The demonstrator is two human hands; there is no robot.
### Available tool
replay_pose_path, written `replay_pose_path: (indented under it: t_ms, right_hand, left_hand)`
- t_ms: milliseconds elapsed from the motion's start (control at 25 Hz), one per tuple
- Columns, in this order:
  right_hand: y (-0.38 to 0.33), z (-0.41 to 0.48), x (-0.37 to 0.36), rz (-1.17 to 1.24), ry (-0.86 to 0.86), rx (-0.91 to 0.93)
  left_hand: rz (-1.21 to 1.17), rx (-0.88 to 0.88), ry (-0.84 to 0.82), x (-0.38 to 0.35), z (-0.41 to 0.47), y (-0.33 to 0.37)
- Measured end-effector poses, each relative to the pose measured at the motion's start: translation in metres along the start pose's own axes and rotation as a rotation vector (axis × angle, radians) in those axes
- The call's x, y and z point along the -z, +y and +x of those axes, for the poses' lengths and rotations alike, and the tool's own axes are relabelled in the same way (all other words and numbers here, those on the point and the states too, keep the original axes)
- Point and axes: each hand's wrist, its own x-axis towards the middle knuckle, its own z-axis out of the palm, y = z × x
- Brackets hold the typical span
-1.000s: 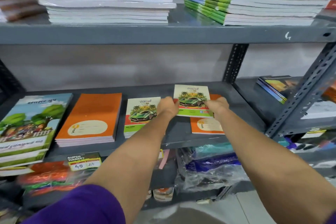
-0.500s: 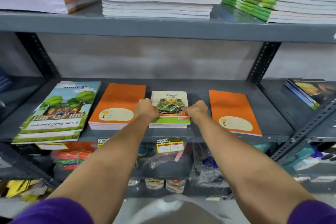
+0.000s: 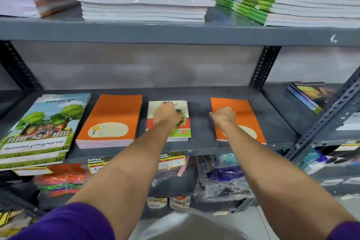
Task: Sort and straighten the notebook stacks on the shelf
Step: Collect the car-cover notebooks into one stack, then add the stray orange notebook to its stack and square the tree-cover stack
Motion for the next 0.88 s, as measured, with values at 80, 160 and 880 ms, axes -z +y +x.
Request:
replay_pose_path:
  t_ms: [80,160,880]
  right_hand:
    - [0.024,0.016,0.023,-0.165,0.056,-0.032]
    - [0.051,0.023,0.038,-0.34,0.092,-0.144]
    - [0.05,0.026,0.071,0.292,0.13,-0.14]
  left_hand:
    - [0.082,-0.103,-0.029,-0.016,-0.005,0.033]
    - [0.203,-0.261,-0.058,-0.036,-0.012,0.063]
    - [-0.663,0.097,-0.239,-0.039,0.001,0.102]
